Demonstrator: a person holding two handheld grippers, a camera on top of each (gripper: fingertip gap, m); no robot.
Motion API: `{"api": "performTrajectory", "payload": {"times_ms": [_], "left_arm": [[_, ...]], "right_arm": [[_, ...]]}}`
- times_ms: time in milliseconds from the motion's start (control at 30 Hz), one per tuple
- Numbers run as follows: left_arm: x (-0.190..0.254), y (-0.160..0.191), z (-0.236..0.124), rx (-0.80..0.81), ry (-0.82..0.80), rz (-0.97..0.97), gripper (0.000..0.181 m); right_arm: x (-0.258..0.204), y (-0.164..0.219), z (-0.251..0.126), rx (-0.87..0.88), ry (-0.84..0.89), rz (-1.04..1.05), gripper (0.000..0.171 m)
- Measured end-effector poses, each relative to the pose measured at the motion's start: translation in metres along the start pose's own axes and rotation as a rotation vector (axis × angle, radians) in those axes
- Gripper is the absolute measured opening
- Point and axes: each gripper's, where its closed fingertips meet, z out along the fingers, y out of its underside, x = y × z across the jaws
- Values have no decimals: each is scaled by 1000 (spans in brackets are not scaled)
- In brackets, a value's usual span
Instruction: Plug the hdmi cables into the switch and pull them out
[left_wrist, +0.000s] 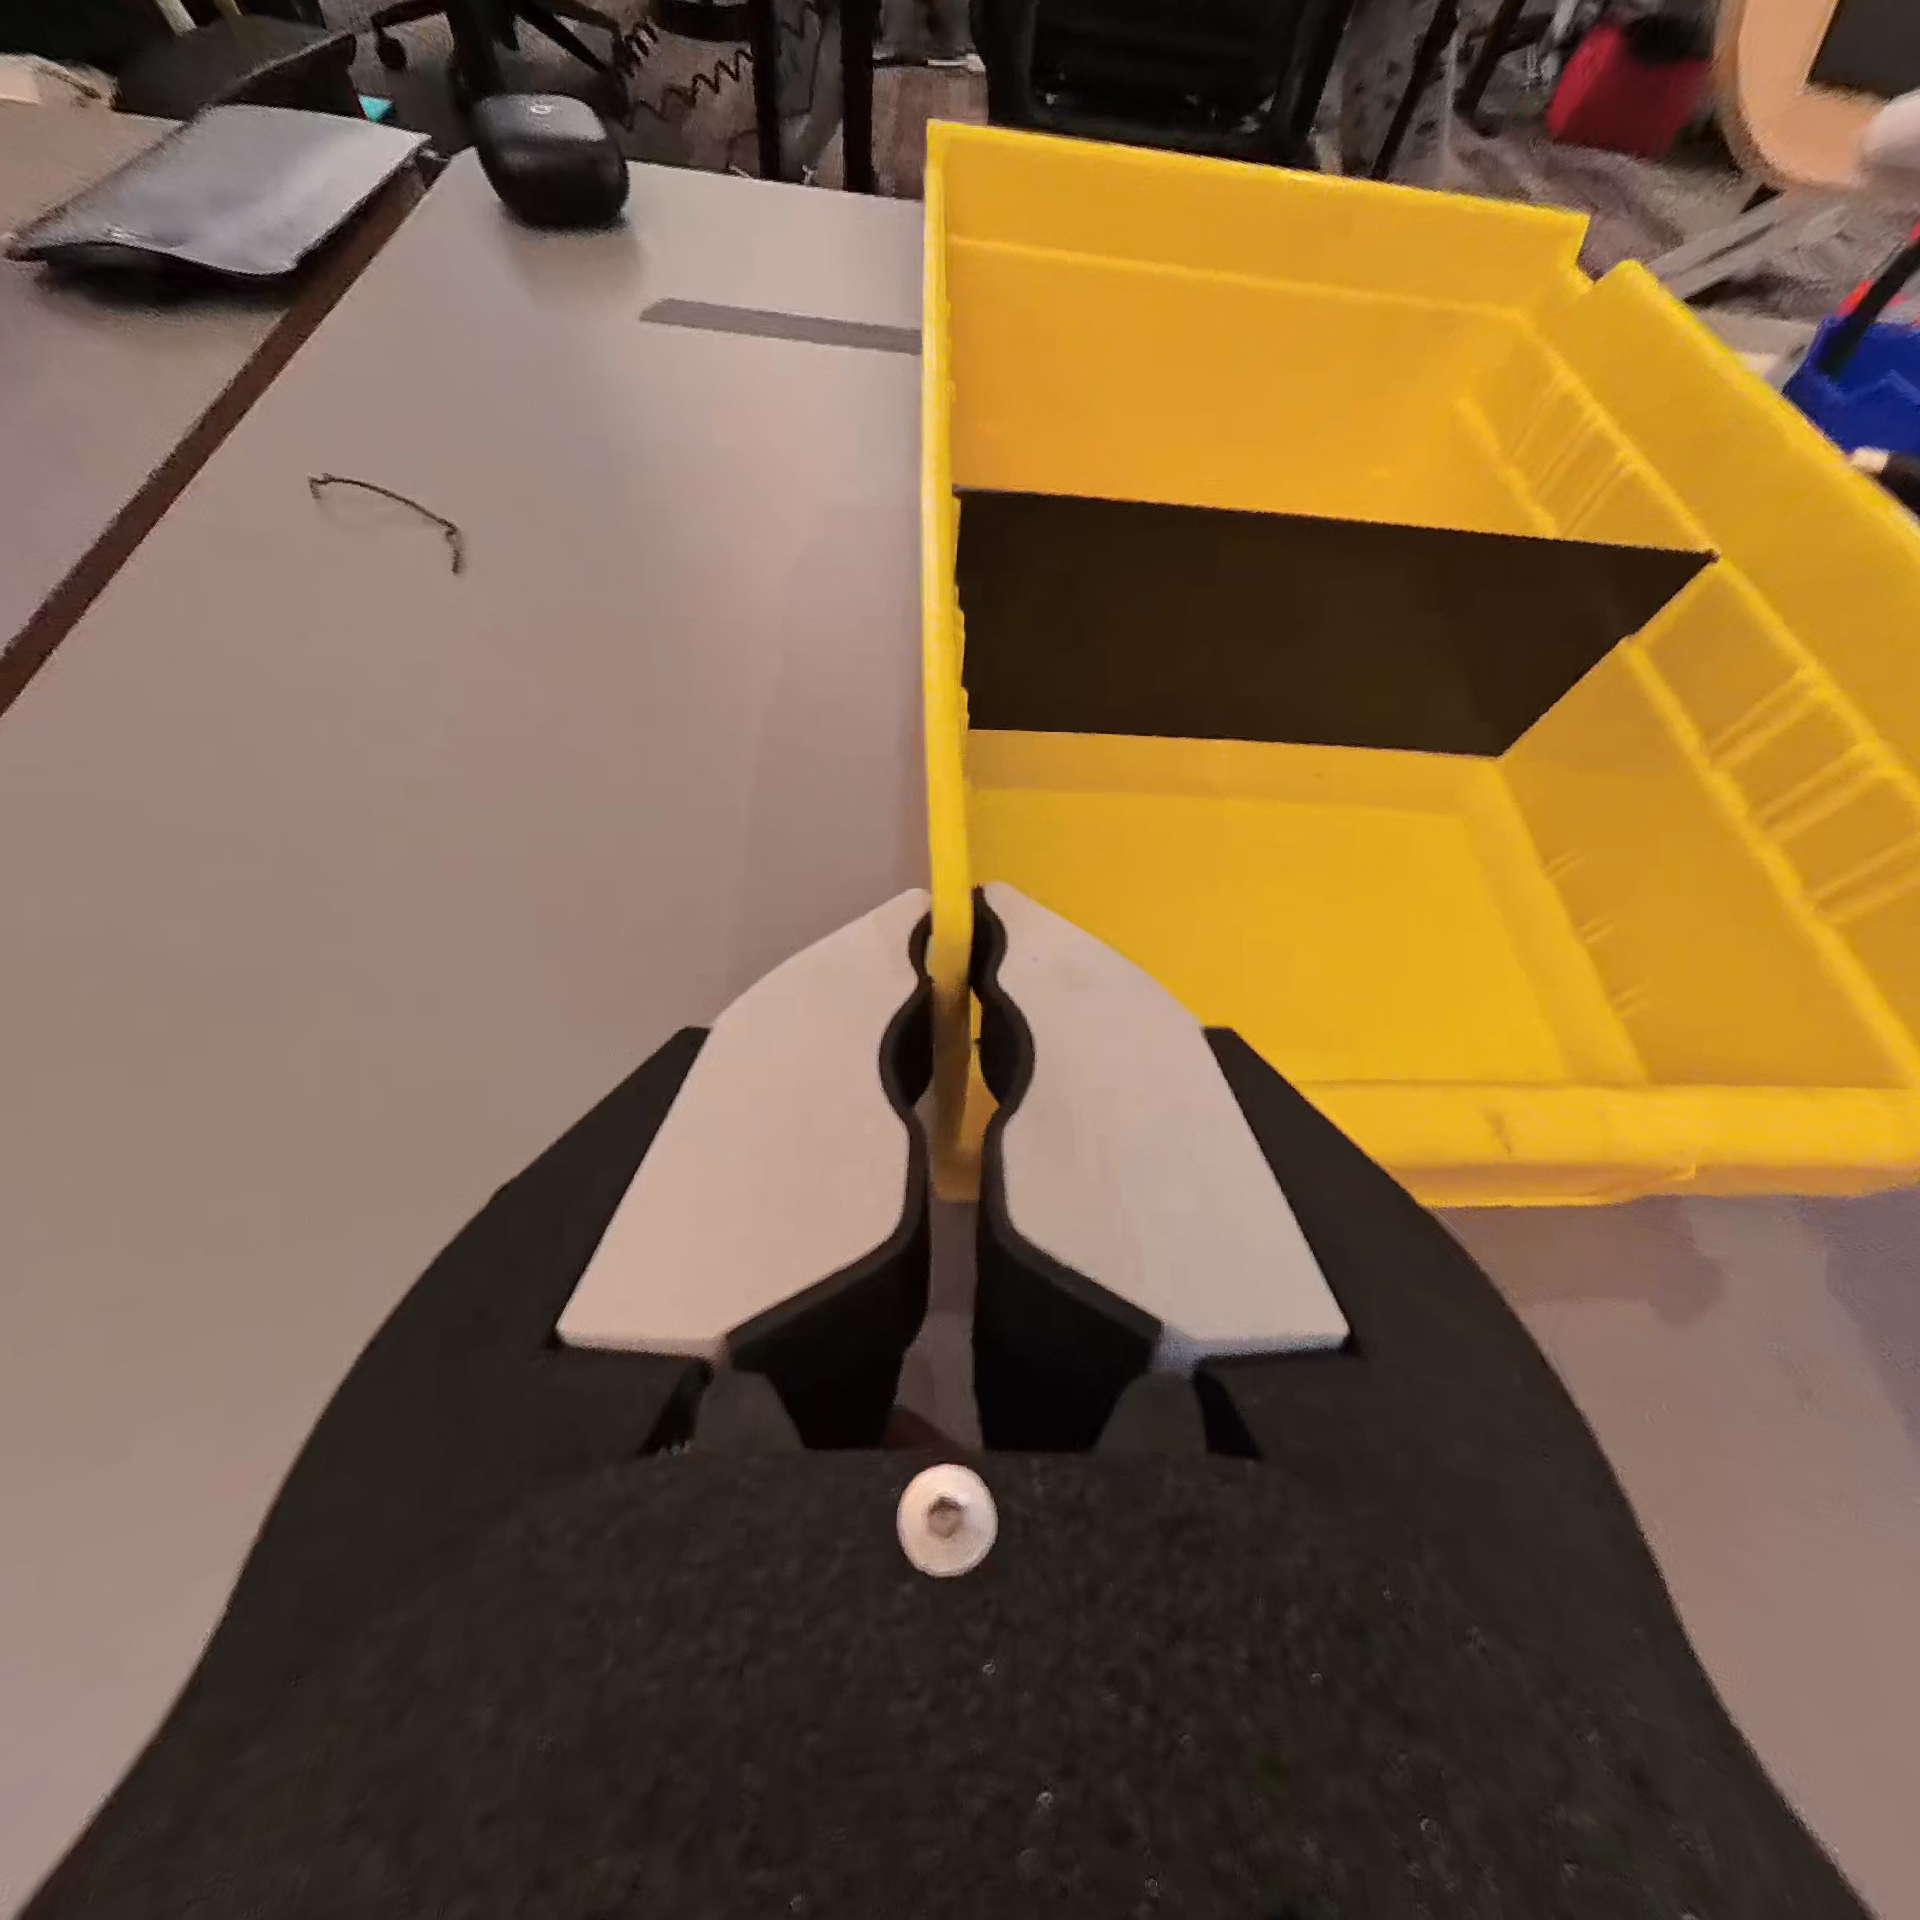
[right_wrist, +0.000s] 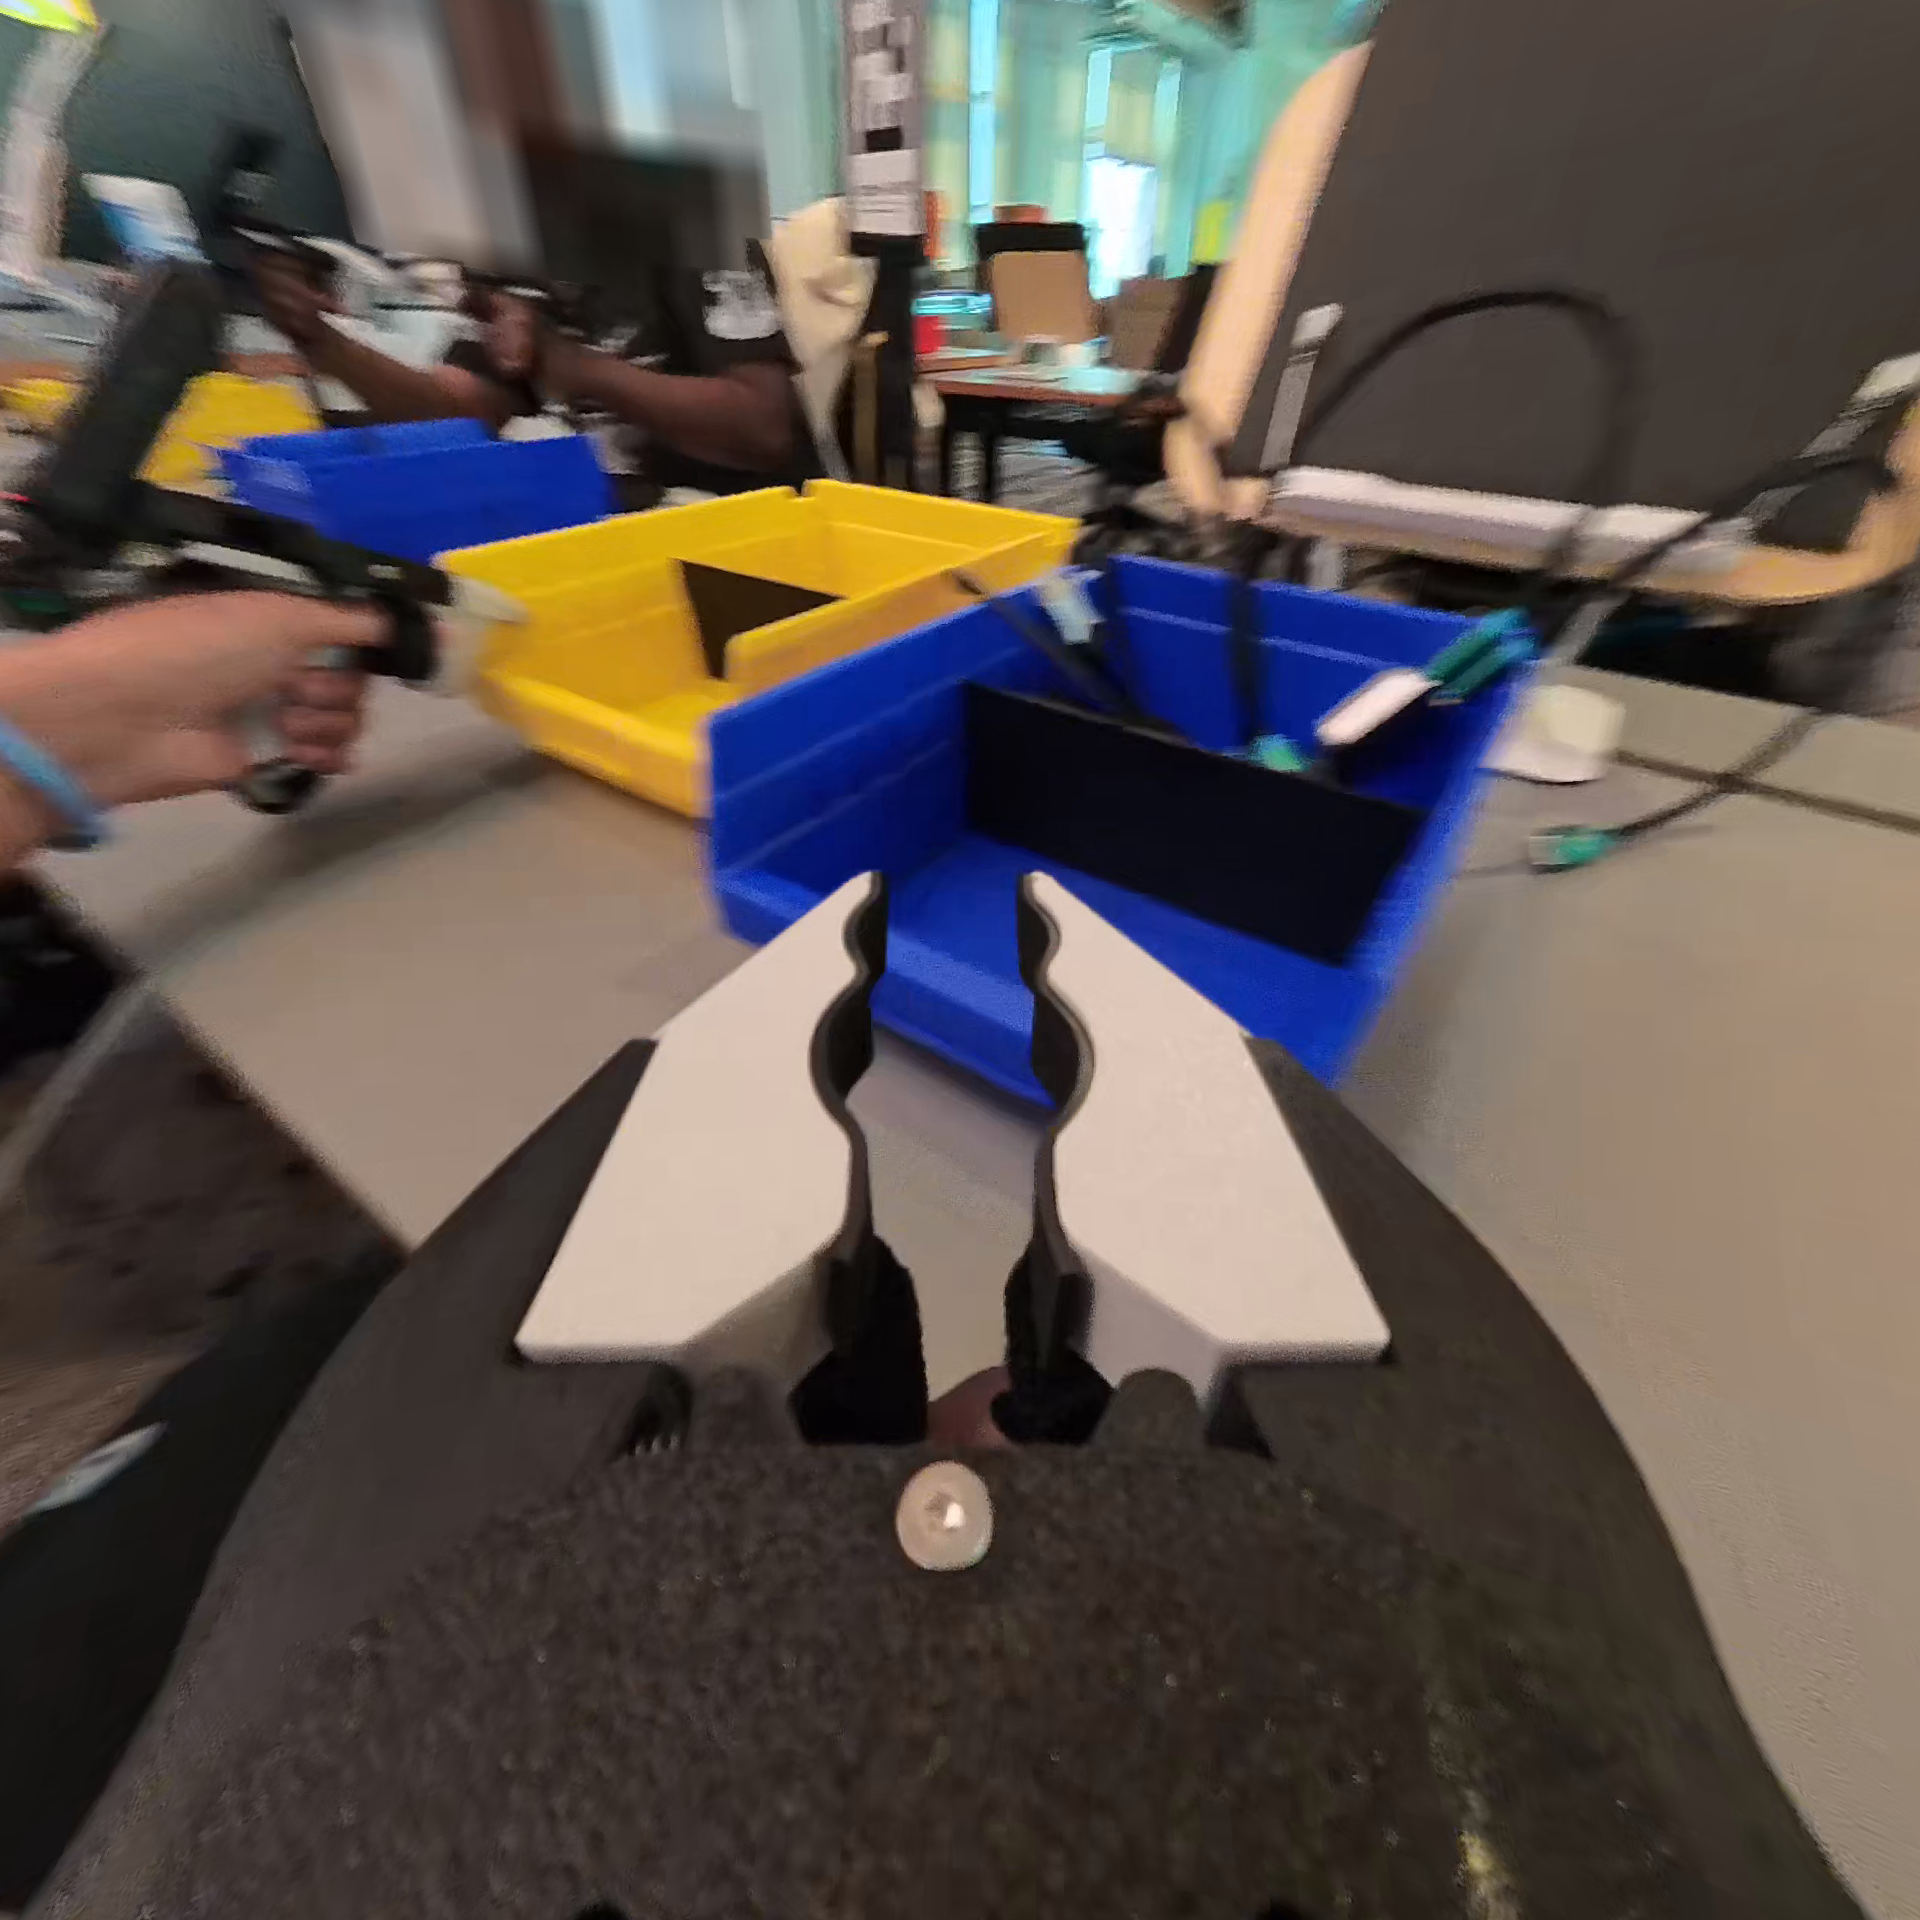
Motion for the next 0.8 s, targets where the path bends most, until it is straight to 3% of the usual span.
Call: {"api": "performTrajectory", "payload": {"times_ms": [67,167,300,400,533,600,633,800], "left_arm": [[2,9,-16,-33,-30,36,3],[10,25,-45,-57,-49,28,3],[26,49,-90,-63,-66,54,4],[37,68,-125,-55,-80,80,4],[45,86,-160,-41,-116,102,5],[49,91,-171,-30,-124,83,5],[49,92,-177,-29,-143,94,5],[66,72,-215,99,-265,206,5]], "right_arm": [[-46,5,7,-35,-146,29,26],[-95,12,26,-83,-231,-14,31],[-128,25,63,-171,-208,-26,55],[-129,36,88,-209,-80,-46,57],[-127,54,105,-267,43,-40,43],[-131,58,103,-286,42,-2,25],[-125,55,100,-278,83,-12,7],[-128,38,86,-237,59,-27,3]]}}
